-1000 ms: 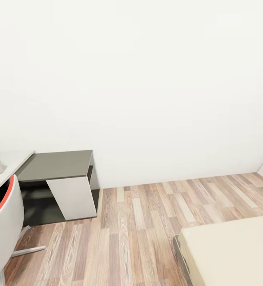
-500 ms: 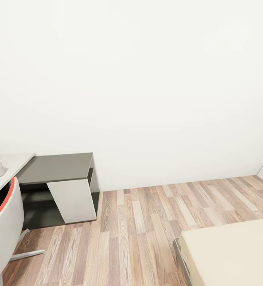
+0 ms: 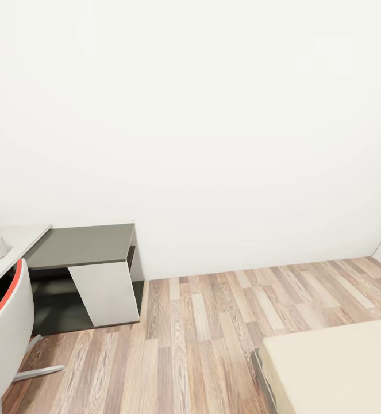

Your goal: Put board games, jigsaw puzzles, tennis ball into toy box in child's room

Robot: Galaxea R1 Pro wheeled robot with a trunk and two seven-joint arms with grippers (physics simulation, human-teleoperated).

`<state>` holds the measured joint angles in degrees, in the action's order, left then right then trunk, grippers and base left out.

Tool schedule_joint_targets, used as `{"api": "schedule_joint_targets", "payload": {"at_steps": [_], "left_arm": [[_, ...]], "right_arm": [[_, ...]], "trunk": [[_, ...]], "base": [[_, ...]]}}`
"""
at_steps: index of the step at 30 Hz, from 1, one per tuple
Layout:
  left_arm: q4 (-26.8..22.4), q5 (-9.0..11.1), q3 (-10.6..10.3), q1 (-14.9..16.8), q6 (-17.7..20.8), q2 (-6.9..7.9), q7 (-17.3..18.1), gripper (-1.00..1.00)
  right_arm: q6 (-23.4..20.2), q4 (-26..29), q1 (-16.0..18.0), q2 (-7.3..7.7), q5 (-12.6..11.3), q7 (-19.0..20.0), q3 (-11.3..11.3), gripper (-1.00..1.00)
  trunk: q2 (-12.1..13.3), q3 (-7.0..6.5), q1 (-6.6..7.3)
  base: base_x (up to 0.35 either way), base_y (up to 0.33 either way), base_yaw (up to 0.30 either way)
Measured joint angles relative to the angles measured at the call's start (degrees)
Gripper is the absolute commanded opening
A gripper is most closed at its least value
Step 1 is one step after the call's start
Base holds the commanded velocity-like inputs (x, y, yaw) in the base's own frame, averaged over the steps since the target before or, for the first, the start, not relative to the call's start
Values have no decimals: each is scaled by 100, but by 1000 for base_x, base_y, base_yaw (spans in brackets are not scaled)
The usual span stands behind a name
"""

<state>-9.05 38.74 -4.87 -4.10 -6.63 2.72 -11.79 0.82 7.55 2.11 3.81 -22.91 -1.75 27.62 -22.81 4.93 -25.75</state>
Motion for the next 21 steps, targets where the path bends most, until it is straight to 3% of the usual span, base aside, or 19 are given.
{"api": "schedule_joint_targets", "payload": {"at_steps": [10,21], "left_arm": [[0,0,0,0,0,-1,0,100],[0,2,0,0,0,-2,0,100]], "right_arm": [[31,27,57,98,71,44,-22,100],[30,26,29,92,80,53,-27,100]], "trunk": [[0,-12,0],[0,-15,0]], "base": [[0,0,0],[0,0,0]]}}
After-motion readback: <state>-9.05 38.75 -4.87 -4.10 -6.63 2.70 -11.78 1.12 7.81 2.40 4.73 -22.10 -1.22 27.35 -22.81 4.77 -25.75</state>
